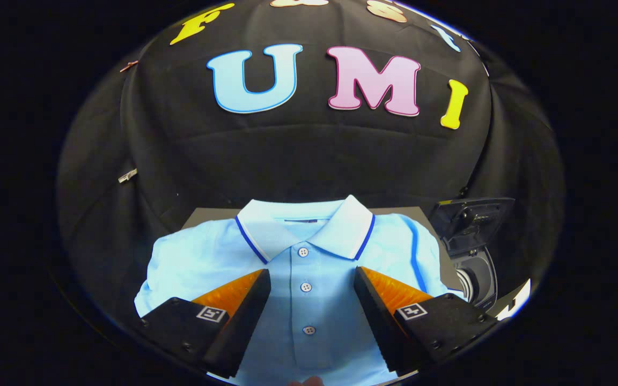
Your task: Put the clothes into the washing machine and then close the washing machine lid.
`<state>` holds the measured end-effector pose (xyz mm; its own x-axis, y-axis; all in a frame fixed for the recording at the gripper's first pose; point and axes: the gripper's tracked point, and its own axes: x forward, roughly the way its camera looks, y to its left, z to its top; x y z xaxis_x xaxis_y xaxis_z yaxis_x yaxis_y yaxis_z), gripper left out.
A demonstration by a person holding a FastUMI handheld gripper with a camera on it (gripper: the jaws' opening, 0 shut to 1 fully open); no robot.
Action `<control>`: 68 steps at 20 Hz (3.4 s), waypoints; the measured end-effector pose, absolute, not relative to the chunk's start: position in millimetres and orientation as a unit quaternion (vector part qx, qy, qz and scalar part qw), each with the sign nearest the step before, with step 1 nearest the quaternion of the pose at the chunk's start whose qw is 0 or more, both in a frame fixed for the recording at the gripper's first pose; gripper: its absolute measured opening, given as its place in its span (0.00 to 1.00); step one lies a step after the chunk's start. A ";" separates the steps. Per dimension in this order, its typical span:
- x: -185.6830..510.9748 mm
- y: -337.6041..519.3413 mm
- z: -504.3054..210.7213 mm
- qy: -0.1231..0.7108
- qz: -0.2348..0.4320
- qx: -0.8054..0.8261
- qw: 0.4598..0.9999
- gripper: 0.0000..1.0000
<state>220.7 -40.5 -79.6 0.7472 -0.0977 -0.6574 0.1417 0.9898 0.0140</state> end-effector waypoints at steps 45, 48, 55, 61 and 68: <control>210.2 -57.3 -58.2 0.391 -0.083 0.065 0.914 0.09; 208.0 -61.1 -40.1 0.370 -0.085 0.071 0.922 0.09; 203.1 -69.1 17.8 0.326 -0.065 0.063 0.941 0.09; 202.0 -108.1 90.7 0.273 -0.060 0.054 0.959 0.09; 195.0 -182.4 145.9 0.231 -0.068 0.065 0.968 0.09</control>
<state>195.0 -182.4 145.9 0.8839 -0.1010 -0.4566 0.1609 0.9825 0.0942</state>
